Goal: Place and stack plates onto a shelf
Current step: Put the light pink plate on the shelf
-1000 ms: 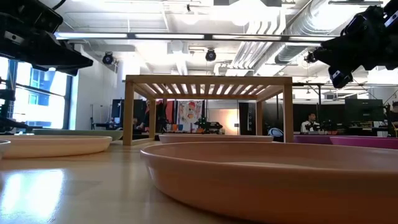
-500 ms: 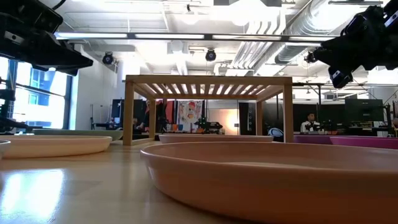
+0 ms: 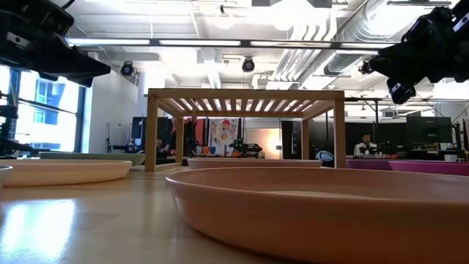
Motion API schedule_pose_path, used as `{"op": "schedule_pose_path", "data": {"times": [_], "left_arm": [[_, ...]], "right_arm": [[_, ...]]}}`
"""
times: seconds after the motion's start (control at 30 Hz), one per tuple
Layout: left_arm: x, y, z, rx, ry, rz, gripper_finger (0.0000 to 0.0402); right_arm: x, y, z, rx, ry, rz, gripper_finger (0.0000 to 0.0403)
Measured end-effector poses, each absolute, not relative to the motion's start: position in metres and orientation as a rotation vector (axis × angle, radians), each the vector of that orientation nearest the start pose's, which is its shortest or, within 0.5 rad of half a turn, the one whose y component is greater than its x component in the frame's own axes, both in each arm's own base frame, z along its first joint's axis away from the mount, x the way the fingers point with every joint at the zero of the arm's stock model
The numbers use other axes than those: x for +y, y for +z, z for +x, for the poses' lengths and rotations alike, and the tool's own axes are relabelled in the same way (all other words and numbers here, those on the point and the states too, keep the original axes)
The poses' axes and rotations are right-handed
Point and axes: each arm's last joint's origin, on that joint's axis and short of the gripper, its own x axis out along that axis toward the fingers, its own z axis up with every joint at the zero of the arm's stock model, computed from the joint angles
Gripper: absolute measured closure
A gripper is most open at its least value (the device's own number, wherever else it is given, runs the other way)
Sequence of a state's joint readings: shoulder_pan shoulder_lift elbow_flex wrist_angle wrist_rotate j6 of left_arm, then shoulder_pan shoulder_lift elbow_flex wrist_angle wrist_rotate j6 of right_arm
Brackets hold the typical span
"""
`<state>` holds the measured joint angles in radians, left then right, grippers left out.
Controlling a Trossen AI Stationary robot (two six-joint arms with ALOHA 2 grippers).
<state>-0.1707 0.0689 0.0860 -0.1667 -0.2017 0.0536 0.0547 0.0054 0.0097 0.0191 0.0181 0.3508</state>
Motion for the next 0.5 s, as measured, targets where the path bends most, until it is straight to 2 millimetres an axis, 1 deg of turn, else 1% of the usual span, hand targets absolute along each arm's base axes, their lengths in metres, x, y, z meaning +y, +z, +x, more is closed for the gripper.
{"op": "schedule_pose_path", "data": {"times": [0.1,0.27,0.33,0.4,0.5], "left_arm": [[-0.0099,0.1732,0.0954,0.13,0.052,0.055,0.0367],[-0.0098,0.1731,0.0954,0.124,0.07,-0.192,0.0367],[-0.0098,0.1731,0.0954,0.121,0.076,-0.257,0.0367],[-0.0097,0.1731,0.0954,0.12,0.079,-0.282,0.0367],[-0.0097,0.1731,0.0954,0.121,0.079,-0.276,0.0367]], "right_arm": [[0.0048,0.1683,0.0973,-0.017,0.04,0.352,0.0302],[0.0048,0.1683,0.0973,-0.017,0.04,0.352,0.0302],[0.0048,0.1683,0.0973,-0.017,0.04,0.352,0.0302],[0.0048,0.1682,0.0973,-0.016,0.04,0.352,0.0302],[0.0048,0.1683,0.0973,-0.017,0.04,0.352,0.0302]]}}
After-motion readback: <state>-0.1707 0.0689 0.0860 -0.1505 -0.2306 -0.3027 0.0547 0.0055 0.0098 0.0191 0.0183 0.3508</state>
